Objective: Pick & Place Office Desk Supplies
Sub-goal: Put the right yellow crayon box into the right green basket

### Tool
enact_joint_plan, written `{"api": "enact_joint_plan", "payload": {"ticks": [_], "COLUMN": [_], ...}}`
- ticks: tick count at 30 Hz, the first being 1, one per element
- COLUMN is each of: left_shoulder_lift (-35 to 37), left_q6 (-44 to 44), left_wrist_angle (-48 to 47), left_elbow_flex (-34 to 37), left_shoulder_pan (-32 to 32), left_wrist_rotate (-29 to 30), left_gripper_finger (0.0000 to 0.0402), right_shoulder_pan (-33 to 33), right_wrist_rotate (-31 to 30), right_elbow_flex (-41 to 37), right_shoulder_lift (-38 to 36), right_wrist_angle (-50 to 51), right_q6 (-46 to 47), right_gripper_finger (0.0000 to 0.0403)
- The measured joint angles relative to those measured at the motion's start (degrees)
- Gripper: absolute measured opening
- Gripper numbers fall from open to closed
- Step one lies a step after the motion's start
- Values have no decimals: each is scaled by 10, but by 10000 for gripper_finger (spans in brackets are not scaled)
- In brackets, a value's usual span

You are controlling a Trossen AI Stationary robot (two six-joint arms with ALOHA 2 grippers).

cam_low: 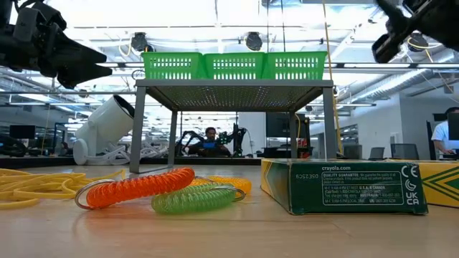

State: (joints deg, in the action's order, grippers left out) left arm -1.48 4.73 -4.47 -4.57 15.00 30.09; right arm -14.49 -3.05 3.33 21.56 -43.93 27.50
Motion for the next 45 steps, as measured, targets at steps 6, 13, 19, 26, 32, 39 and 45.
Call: {"api": "enact_joint_plan", "payload": {"ticks": [6,13,19,26,32,39,45], "left_shoulder_lift": [0,0,0,0,0,0,0], "left_q6": [0,0,0,0,0,0,0], "left_wrist_angle": [0,1,0,0,0,0,1], "left_elbow_flex": [0,0,0,0,0,0,0], "left_shoulder_pan": [0,0,0,0,0,0,0], "left_wrist_rotate": [0,0,0,0,0,0,0], "left_gripper_finger": [271,271,271,271,271,271,271], "right_shoulder_pan": [-99,-132,-132,-131,-129,-92,-76], "right_wrist_rotate": [-106,-138,-134,-134,-133,-47,-42], "right_elbow_flex": [108,288,335,337,333,269,243], "right_shoulder_lift": [184,343,429,454,457,492,501], "right_wrist_angle": [17,292,485,661,678,567,548], "right_q6": [-110,-135,-87,28,48,107,155], "right_gripper_finger": [184,249,250,239,239,226,213]}}
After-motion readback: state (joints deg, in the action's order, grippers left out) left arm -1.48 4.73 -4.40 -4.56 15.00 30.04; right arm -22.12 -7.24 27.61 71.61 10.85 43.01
